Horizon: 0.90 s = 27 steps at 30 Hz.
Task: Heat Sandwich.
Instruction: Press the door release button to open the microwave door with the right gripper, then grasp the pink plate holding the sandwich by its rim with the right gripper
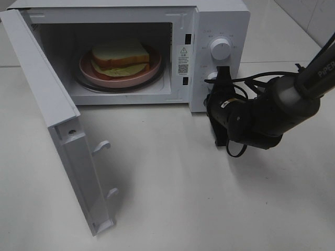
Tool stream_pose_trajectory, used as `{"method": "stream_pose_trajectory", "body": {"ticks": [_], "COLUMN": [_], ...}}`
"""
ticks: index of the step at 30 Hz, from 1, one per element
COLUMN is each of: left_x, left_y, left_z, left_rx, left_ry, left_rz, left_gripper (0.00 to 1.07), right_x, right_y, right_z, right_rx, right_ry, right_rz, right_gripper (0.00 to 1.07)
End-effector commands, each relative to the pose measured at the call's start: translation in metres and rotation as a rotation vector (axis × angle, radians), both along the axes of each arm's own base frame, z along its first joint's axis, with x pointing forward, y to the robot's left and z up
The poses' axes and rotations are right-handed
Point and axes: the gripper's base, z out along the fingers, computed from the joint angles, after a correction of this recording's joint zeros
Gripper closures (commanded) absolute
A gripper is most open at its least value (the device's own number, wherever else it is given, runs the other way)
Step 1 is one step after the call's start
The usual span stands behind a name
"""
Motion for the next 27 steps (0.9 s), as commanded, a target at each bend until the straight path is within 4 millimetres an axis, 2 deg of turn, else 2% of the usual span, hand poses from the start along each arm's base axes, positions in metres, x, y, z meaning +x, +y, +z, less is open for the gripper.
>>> {"method": "stream_pose_trajectory", "body": {"ticks": [1, 4, 14, 27], "left_x": [0.0, 0.0, 0.0, 0.0], "left_y": [0.0, 0.0, 0.0, 0.0], "left_z": [-0.001, -0.001, -0.001, -0.001], "left_rx": [-0.007, -0.007, -0.007, -0.007], "left_ry": [-0.004, -0.004, -0.004, -0.004], "left_rz": [0.005, 0.005, 0.005, 0.005], "left_gripper": [0.09, 0.09, 0.09, 0.09], "right_x": [0.002, -0.001, -0.031, -0.062], "right_y": [-0.006, -0.007, -0.017, -0.018], "right_z": [0.014, 0.015, 0.025, 0.052], "right_rx": [0.023, 0.023, 0.001, -0.116], "right_ry": [-0.044, -0.028, 0.048, 0.112], "right_rz": [-0.014, -0.009, 0.042, 0.274], "right_gripper": [1.07, 1.07, 1.07, 1.06]}}
